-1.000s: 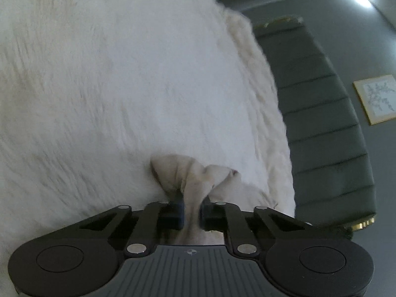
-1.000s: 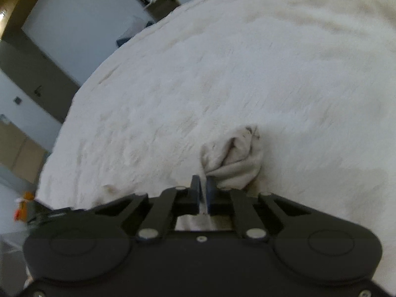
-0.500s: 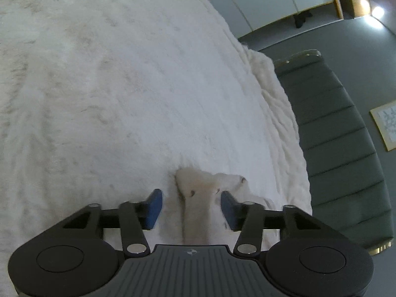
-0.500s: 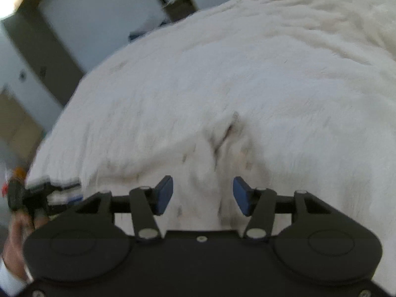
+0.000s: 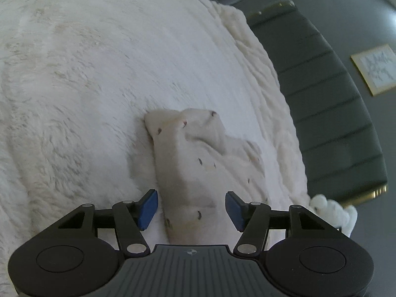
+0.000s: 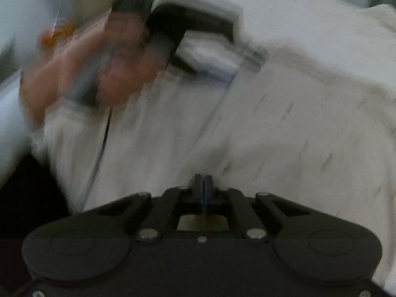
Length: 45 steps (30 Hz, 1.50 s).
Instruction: Fold clothes
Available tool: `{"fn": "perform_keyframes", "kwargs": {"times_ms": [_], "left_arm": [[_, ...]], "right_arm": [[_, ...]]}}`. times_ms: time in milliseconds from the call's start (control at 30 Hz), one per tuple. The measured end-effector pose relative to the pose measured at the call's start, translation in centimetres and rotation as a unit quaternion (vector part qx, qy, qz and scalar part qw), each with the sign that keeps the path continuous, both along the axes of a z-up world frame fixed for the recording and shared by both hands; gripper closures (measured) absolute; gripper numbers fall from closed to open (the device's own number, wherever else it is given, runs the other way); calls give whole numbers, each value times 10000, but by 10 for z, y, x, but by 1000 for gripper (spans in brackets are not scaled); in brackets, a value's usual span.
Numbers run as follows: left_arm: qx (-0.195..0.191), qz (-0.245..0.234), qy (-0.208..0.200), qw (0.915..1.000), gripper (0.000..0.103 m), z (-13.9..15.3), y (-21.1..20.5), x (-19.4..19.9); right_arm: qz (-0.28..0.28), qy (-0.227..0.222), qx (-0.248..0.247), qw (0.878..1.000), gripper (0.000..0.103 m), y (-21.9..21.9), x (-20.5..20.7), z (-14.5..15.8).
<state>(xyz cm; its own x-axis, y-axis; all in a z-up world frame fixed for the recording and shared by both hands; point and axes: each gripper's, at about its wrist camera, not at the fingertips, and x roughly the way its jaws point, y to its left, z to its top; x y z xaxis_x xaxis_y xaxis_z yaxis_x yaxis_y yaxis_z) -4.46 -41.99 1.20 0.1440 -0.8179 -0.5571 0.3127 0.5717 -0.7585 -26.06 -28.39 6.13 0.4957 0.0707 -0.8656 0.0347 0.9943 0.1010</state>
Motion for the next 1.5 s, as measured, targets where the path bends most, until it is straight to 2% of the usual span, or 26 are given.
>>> {"fn": "perform_keyframes", "kwargs": {"times_ms": [100, 133, 167, 233, 300, 333, 433, 467, 500, 567, 600, 700, 800, 867, 1033, 1100, 1133, 1200, 1233, 1367, 1400, 1467, 1500], "left_arm": [[112, 76, -136, 9998, 49, 5, 3, 3], [160, 140, -157, 9997, 48, 7, 6, 5], [202, 220, -179, 9994, 48, 8, 12, 8], [282, 384, -225, 9986, 48, 10, 25, 13], [365, 474, -263, 9979, 48, 13, 39, 15], [339, 386, -237, 9984, 48, 12, 38, 13], [215, 33, -128, 9997, 48, 8, 28, 2], [174, -85, -91, 9998, 48, 7, 25, -1], [165, -219, -79, 9996, 48, 6, 21, -4], [208, -453, -92, 9987, 48, 3, 11, -10], [264, -542, -118, 9981, 48, 2, 5, -13], [449, -737, -229, 9960, 48, -1, -8, -17], [518, -837, -289, 9947, 48, -2, -12, -16], [611, -941, -381, 9930, 48, -2, -17, -15], [718, -1113, -556, 9896, 48, 1, -21, -13], [747, -1166, -600, 9886, 48, 0, -23, -13], [761, -1192, -622, 9880, 48, 0, -23, -13], [803, -1229, -641, 9871, 48, -4, -27, -14], [831, -1252, -682, 9863, 48, -5, -28, -15], [949, -1349, -875, 9824, 70, -8, -35, -21], [957, -1360, -897, 9820, 71, -9, -36, -22], [910, -1397, -859, 9822, 71, -12, -35, -23], [876, -1390, -825, 9830, 71, -12, -34, -23]], "right_arm": [[89, 73, 149, 9998, 103, 2, -17, 9], [7, -29, 218, 9998, 101, -6, -17, 18], [-111, -178, 291, 9994, 95, -17, -18, 30], [-236, -415, 207, 9986, 90, -31, -9, 51], [-264, -644, 125, 9975, 74, -49, 10, 72], [-283, -759, 91, 9967, 71, -61, 23, 83], [-234, -870, 238, 9956, 49, -94, 75, 108], [-170, -799, 417, 9958, 43, -113, 105, 115], [-128, -727, 529, 9959, 43, -122, 124, 119], [71, -198, 887, 9958, 40, -149, 189, 119], [131, -6, 972, 9952, 38, -155, 209, 116], [351, 983, 1124, 9882, 38, -175, 286, 87], [448, 2000, 1077, 9728, 38, -177, 337, 42], [409, 2612, 1000, 9592, 39, -176, 362, 13], [641, 3647, 964, 9239, 41, -159, 389, -36], [848, 3895, 800, 9136, 60, -150, 395, -46], [1001, 3956, 712, 9102, 65, -146, 396, -48], [1240, 3888, 644, 9107, 84, -140, 400, -43], [1258, 3798, 662, 9141, 85, -141, 402, -39], [1018, 3275, 788, 9360, 89, -156, 401, -26], [909, 3112, 851, 9421, 89, -161, 400, -24], [398, 2497, 830, 9639, 98, -176, 398, -13], [222, 2253, 749, 9712, 91, -181, 398, -6]]}}
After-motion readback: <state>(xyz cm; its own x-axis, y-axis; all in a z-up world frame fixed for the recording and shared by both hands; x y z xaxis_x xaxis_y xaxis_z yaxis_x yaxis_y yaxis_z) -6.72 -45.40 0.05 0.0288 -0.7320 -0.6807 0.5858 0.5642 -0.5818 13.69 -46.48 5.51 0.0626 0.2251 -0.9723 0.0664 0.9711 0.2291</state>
